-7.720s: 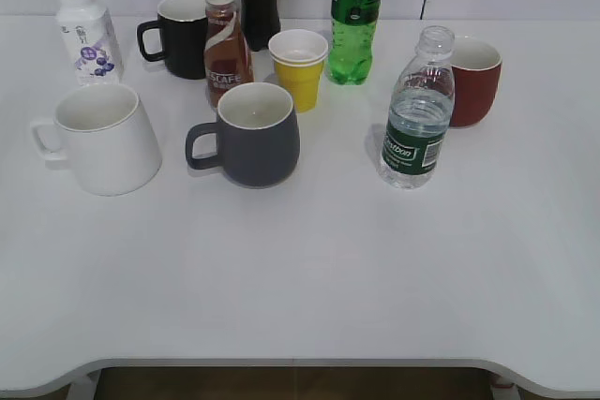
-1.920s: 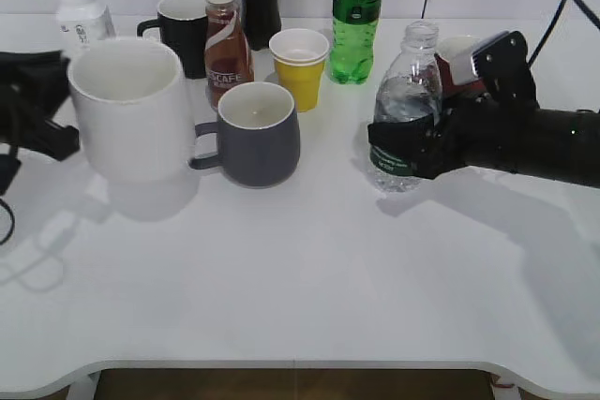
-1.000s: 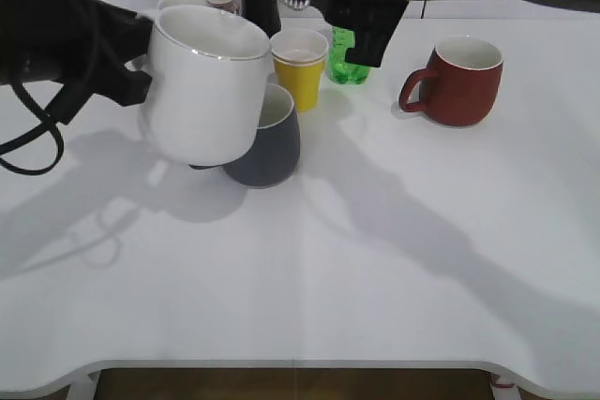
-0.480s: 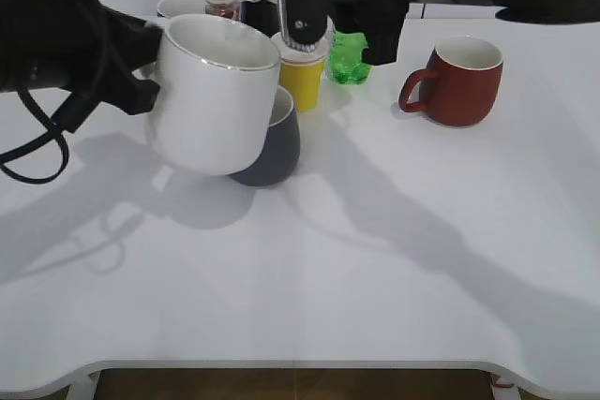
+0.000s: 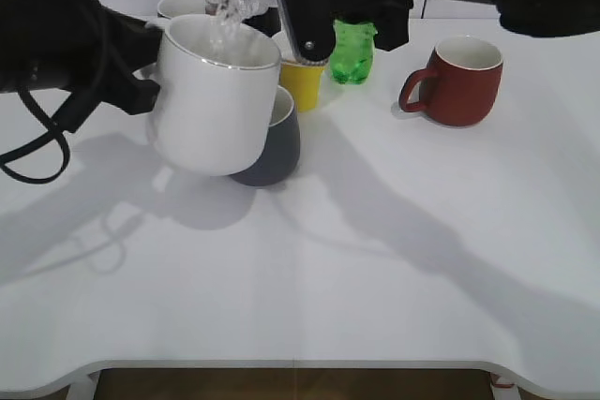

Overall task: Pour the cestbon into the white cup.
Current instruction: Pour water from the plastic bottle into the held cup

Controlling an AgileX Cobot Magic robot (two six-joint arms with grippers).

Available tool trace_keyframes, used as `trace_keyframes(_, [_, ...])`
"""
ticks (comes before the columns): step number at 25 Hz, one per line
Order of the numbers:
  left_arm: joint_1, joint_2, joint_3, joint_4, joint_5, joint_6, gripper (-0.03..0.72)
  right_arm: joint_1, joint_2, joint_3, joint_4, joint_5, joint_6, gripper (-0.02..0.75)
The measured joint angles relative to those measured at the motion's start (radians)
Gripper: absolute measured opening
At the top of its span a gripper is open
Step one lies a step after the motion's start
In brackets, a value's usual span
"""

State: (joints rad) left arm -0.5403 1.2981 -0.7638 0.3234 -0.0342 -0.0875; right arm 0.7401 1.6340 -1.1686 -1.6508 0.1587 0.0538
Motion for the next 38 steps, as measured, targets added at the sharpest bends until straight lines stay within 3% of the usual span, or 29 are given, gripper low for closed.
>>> trace_keyframes(14, [0.000, 0.000, 0.000, -0.001, 0.013, 0.001, 0.040, 0.000, 0.000, 0.000, -0.099, 0.038, -0.002, 0.468])
trace_keyframes(19, [0.000, 0.000, 0.000, 0.000, 0.013, 0.001, 0.040, 0.000, 0.000, -0.001, -0.102, 0.040, 0.001, 0.468])
trace_keyframes(22, [0.000, 0.000, 0.000, 0.000, 0.014, 0.002, 0.040, 0.000, 0.000, -0.003, -0.037, 0.017, 0.023, 0.468])
trace_keyframes(29, [0.000, 0.000, 0.000, 0.001, 0.012, 0.003, 0.040, 0.001, 0.000, -0.003, 0.448, -0.040, 0.032, 0.468])
trace_keyframes(33, [0.010, 0.000, 0.000, 0.001, -0.015, 0.003, 0.040, -0.011, 0.000, -0.003, 0.803, -0.039, 0.035, 0.468])
trace_keyframes(38, [0.071, -0.007, 0.001, -0.002, -0.108, 0.003, 0.040, -0.130, -0.024, 0.064, 1.241, -0.200, 0.036, 0.468])
